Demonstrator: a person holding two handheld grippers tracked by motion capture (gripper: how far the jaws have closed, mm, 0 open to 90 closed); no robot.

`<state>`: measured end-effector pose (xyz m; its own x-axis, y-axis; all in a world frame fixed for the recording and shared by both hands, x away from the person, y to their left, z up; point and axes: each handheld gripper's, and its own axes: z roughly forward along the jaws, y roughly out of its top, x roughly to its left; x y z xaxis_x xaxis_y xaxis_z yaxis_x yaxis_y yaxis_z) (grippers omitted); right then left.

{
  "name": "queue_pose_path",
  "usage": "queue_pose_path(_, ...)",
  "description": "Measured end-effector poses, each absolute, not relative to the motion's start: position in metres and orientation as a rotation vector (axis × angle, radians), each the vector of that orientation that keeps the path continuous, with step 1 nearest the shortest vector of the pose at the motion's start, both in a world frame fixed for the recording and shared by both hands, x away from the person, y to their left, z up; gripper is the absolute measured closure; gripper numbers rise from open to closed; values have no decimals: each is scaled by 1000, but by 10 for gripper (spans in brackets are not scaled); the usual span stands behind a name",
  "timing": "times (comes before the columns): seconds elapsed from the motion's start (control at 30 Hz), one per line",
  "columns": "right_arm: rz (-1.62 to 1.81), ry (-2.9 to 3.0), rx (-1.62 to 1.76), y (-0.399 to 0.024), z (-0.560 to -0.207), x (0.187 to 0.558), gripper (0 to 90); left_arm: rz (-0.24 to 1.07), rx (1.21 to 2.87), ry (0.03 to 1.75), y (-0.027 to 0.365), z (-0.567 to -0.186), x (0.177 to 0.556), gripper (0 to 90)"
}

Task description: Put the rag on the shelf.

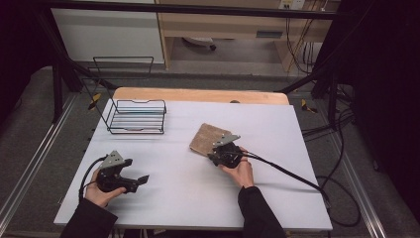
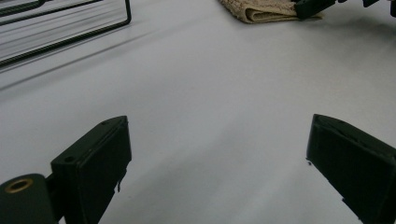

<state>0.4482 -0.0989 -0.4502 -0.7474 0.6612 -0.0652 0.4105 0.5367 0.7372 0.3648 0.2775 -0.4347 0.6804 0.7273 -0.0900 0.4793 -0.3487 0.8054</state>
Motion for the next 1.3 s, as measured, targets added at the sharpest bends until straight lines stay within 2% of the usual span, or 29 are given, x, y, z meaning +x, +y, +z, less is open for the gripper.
queue_pose_path(0.27, 999, 2432, 803, -98, -452, 446, 712, 356, 2017, 928, 277, -435, 364, 65)
queue_pose_path(0.57, 979, 2438, 769, -99, -452, 448, 826, 355, 2017, 927, 277, -435, 364, 68)
queue_pose_path(0.73, 984, 2444, 793, -100, -450, 448, 846, 353, 2014, 930, 278, -435, 364, 68)
queue_pose_path(0.9, 984, 2453, 795, -103, -446, 446, 809, 353, 2013, 932, 278, -435, 364, 69)
queue_pose_path(0.97, 967, 2469, 786, -104, -445, 444, 738, 353, 2014, 931, 278, -435, 364, 69)
queue_pose_path(1.17, 933, 2483, 750, -111, -446, 440, 635, 354, 2016, 927, 277, -435, 364, 69)
queue_pose_path(1.27, 946, 2479, 744, -113, -449, 440, 640, 354, 2017, 927, 277, -435, 364, 69)
queue_pose_path(1.3, 933, 2476, 730, -112, -449, 440, 673, 354, 2017, 927, 277, -435, 364, 69)
